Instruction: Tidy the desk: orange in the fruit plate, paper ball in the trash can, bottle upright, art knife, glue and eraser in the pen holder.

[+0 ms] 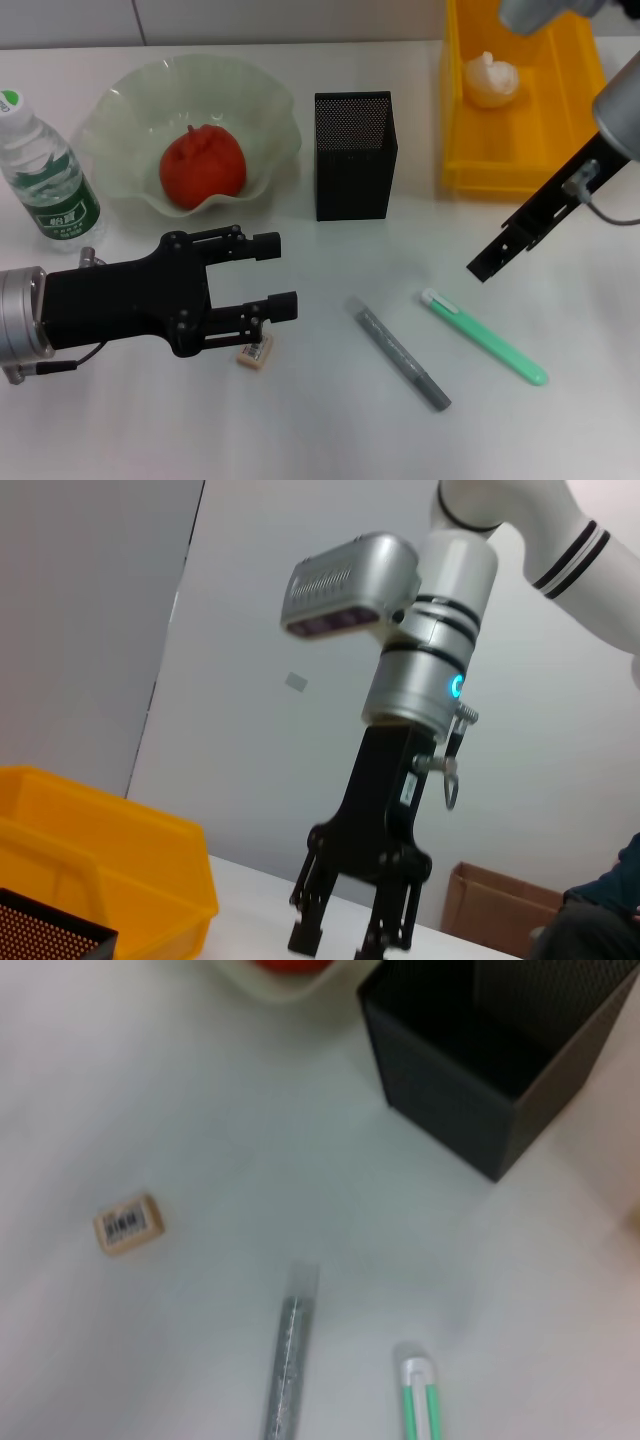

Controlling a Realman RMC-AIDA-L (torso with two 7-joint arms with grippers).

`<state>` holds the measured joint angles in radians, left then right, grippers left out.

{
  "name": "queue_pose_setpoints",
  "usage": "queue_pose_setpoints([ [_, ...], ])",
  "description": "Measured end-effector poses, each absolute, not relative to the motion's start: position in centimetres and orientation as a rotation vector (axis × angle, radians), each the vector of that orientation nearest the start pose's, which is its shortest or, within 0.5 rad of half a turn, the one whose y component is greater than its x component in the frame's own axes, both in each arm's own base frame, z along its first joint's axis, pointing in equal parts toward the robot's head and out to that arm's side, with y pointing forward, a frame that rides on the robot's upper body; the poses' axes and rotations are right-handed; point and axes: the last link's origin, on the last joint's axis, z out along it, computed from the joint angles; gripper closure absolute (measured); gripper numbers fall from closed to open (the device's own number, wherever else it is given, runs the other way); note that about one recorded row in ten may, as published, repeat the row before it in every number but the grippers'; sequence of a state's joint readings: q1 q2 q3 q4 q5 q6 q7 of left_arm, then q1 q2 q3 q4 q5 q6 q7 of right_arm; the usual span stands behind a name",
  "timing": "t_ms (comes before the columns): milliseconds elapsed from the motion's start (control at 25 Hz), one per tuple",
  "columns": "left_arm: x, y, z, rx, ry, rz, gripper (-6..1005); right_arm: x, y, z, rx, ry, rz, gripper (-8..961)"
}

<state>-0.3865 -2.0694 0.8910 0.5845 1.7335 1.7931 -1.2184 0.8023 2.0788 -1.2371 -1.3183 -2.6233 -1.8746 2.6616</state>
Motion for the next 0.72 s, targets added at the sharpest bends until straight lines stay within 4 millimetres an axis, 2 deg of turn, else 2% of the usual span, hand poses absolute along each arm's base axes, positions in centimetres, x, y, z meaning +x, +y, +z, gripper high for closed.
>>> queue_pose_setpoints([
  [520, -26.1, 26.3, -1.2, -2.816, -0.498, -1.084, 296, 15.9, 35.9, -2.2, -2.657, 1.086, -0.780, 232],
  [720, -26.1, 26.3, -1.2, -2.815, -0.493, -1.083, 296, 16.1, 36.0, -2.8, -2.656, 1.078, -0.798, 233],
])
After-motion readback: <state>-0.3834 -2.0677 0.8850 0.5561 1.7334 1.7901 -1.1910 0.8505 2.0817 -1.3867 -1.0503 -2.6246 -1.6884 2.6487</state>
